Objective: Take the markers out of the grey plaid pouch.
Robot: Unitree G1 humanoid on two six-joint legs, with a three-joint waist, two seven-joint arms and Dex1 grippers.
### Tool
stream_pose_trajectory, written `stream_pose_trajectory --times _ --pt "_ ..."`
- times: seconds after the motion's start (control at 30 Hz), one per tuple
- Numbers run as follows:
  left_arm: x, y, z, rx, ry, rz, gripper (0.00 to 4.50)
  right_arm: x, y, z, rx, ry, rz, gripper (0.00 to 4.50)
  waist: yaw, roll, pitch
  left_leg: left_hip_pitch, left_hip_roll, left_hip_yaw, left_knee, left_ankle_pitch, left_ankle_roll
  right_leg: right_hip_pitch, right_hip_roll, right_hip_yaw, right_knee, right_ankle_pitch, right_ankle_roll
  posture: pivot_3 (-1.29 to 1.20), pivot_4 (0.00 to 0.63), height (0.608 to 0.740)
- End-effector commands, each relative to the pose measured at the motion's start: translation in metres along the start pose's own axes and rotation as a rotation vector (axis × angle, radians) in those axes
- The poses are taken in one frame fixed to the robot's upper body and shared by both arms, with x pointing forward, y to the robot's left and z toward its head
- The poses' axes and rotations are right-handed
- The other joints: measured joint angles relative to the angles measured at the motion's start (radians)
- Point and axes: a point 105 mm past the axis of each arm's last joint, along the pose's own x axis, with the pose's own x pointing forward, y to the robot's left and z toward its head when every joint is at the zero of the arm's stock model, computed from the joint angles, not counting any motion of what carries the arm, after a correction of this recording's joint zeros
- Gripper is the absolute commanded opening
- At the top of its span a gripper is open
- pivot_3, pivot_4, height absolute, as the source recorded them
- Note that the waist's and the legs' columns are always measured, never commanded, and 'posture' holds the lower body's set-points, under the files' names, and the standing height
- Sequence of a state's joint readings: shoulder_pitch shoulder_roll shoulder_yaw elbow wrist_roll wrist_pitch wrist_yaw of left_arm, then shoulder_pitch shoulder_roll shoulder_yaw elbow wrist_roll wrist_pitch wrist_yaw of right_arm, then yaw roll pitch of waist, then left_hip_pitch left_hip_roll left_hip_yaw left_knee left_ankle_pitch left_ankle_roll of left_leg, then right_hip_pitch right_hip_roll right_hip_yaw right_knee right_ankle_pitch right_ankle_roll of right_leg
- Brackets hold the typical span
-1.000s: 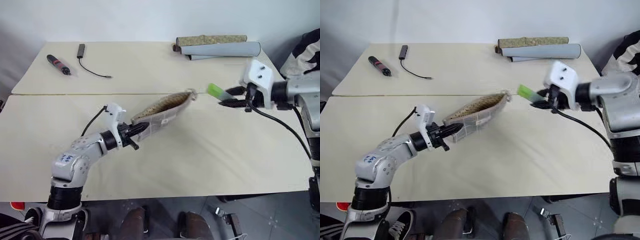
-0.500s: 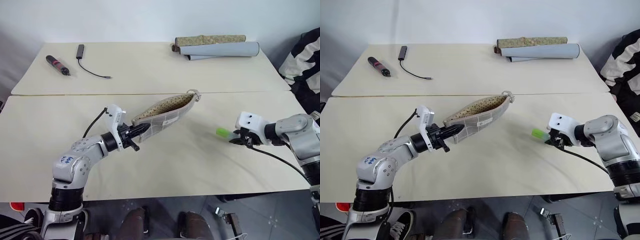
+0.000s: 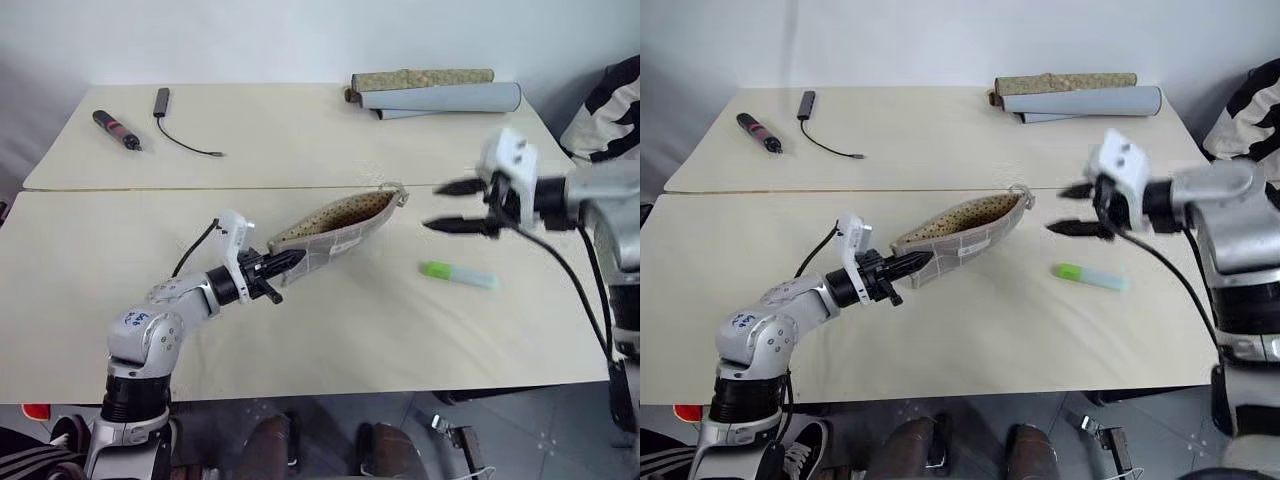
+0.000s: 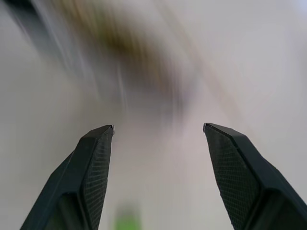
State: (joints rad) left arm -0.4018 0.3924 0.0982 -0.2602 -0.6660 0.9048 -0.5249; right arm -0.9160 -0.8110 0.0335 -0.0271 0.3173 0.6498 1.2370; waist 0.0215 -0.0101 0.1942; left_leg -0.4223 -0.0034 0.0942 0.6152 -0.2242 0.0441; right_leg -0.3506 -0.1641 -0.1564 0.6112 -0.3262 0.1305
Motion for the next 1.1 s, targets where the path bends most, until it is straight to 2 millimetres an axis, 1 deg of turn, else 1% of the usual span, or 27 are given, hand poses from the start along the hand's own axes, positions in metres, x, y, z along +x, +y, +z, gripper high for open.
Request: stream_pose_trajectory --times 0.03,0.13,0.2,0.23,0.3,0.4,0.43,0.5,0.53,0.6,0.67,0.73,0.77,0.8,0.87,0.93,0.97,1.03,1.07,1.1 --pt "0.002 -0.01 0.011 0.041 -0.015 -0.038 0.0 0.006 0.009 0.02 -0.023 -0.064 0.041 3.11 0.006 0.0 0.0 0.0 0.0 -0.001 0.0 0.0 0.0 0.001 0.0 -0.001 0.0 0.0 0.0 0.0 0.15 0.74" --pt "0.007 -0.014 0.016 0.067 -0.019 -0.048 0.0 0.023 0.013 0.017 -0.098 -0.027 0.055 2.49 0.008 0.0 0.0 -0.001 -0.002 -0.001 0.0 -0.001 0.001 0.002 -0.001 -0.001 0.0 0.001 0.002 0.0 0.15 0.74" --pt "0.009 -0.016 0.019 0.079 -0.022 -0.051 0.0 0.031 0.017 0.007 -0.157 0.029 0.066 1.81 0.005 0.0 0.0 -0.001 -0.003 0.0 0.0 -0.002 0.001 0.001 -0.001 0.0 -0.001 0.002 0.003 0.0 0.15 0.74" --pt "0.011 -0.017 0.02 0.083 -0.022 -0.053 0.0 0.037 0.02 0.005 -0.174 0.03 0.078 1.5 0.004 0.0 0.0 -0.001 -0.003 0.0 0.0 -0.002 0.001 0.001 -0.001 0.0 -0.001 0.002 0.003 0.0 0.15 0.74" --pt "0.012 -0.019 0.021 0.091 -0.017 -0.057 0.0 0.047 0.022 0.007 -0.186 0.009 0.084 1.5 0.002 0.0 0.0 -0.001 -0.002 0.0 0.0 -0.001 0.002 0.001 0.0 0.0 0.0 0.002 0.003 0.0 0.15 0.74" --pt "0.013 -0.021 0.02 0.1 -0.008 -0.059 0.0 0.052 0.025 0.015 -0.155 -0.043 0.106 1.5 -0.003 0.0 0.0 -0.001 -0.002 0.0 0.0 0.0 0.002 0.001 0.001 0.0 0.0 0.002 0.003 0.0 0.15 0.74" --pt "0.013 -0.022 0.02 0.107 -0.004 -0.058 0.0 0.054 0.025 0.011 -0.175 -0.019 0.106 1.5 -0.002 0.0 0.0 -0.001 -0.001 0.0 0.0 0.0 0.002 0.001 0.001 0.0 0.0 0.002 0.003 0.0 0.15 0.74" --pt "0.014 -0.024 0.02 0.112 0.003 -0.058 0.0 0.054 0.02 -0.005 -0.223 0.065 0.09 1.5 -0.002 0.0 0.0 -0.001 -0.001 0.0 0.0 0.0 0.002 0.001 0.001 0.0 0.0 0.002 0.003 0.0 0.15 0.74" --pt "0.014 -0.024 0.02 0.115 0.008 -0.058 0.0 0.054 0.018 -0.009 -0.231 0.082 0.08 1.5 -0.001 0.0 0.0 -0.001 -0.001 0.0 0.0 0.0 0.002 0.001 0.001 0.0 0.0 0.002 0.003 0.0 0.15 0.74" --pt "0.014 -0.025 0.02 0.12 0.015 -0.061 0.0 0.053 0.016 -0.009 -0.212 0.081 0.081 1.5 0.002 0.0 0.0 -0.001 -0.002 0.0 0.0 0.0 0.002 0.001 0.001 0.0 0.0 0.002 0.003 0.0 0.15 0.74" --pt "0.015 -0.026 0.02 0.125 0.019 -0.064 0.0 0.052 0.013 -0.019 -0.261 0.137 0.069 1.5 0.001 0.0 0.0 -0.001 -0.002 0.0 0.0 0.0 0.002 0.001 0.0 0.0 0.0 0.002 0.003 0.0 0.15 0.74" --pt "0.016 -0.026 0.016 0.152 0.053 -0.065 0.0 0.052 0.011 -0.025 -0.212 0.149 0.065 1.5 0.001 0.0 0.0 -0.001 -0.002 0.0 0.0 0.0 0.002 0.001 0.0 0.0 0.0 0.002 0.003 0.0 0.15 0.74" --pt "0.016 -0.026 0.014 0.177 0.068 -0.064 0.0 0.05 0.008 -0.036 -0.264 0.21 0.051 1.5 0.0 0.0 0.0 -0.001 -0.002 0.0 0.0 0.0 0.002 0.001 0.0 0.0 0.0 0.002 0.003 0.0 0.15 0.74" --pt "0.017 -0.026 0.013 0.168 0.07 -0.064 0.0 0.048 0.008 -0.042 -0.25 0.23 0.057 1.5 0.001 0.0 0.0 -0.001 -0.002 0.0 0.0 0.0 0.002 0.001 0.001 0.0 0.0 0.002 0.003 0.0 0.15 0.74" --pt "0.017 -0.025 0.013 0.189 0.08 -0.063 0.0 0.047 0.007 -0.041 -0.175 0.202 0.06 1.5 0.001 0.0 0.0 -0.001 -0.002 0.0 0.0 0.0 0.002 0.001 0.001 0.0 0.0 0.002 0.003 0.0 0.15 0.74" --pt "0.018 -0.027 0.014 0.189 0.074 -0.071 0.0 0.045 0.003 -0.048 -0.265 0.269 0.051 1.5 0.0 0.0 0.0 -0.001 -0.002 0.0 0.0 0.0 0.002 0.001 0.001 0.0 0.0 0.002 0.003 0.0 0.15 0.74" --pt "0.019 -0.027 0.015 0.179 0.067 -0.074 0.0 0.045 0.004 -0.052 -0.282 0.29 0.059 1.5 0.0 0.0 0.0 -0.001 -0.002 0.0 0.0 0.0 0.002 0.001 0.001 0.0 0.0 0.002 0.003 0.0 0.15 0.74" --pt "0.021 -0.029 0.018 0.173 0.055 -0.082 0.0 0.048 0.016 -0.06 -0.288 0.313 0.124 1.5 0.0 0.0 0.0 -0.001 -0.002 0.0 0.0 0.0 0.002 0.001 0.001 0.0 0.0 0.002 0.003 0.0 0.15 0.74" --pt "0.023 -0.03 0.019 0.159 0.05 -0.086 0.0 0.052 0.023 -0.059 -0.305 0.304 0.153 1.5 0.0 0.0 0.0 -0.001 -0.002 0.0 0.0 0.0 0.002 0.001 0.001 0.0 0.0 0.002 0.003 0.0 0.15 0.74" --pt "0.024 -0.031 0.019 0.162 0.049 -0.086 0.0 0.057 0.03 -0.053 -0.287 0.26 0.174 1.5 0.0 0.0 0.0 -0.001 -0.002 0.0 0.0 0.0 0.002 0.001 0.001 0.0 0.0 0.002 0.003 0.0 0.15 0.74"
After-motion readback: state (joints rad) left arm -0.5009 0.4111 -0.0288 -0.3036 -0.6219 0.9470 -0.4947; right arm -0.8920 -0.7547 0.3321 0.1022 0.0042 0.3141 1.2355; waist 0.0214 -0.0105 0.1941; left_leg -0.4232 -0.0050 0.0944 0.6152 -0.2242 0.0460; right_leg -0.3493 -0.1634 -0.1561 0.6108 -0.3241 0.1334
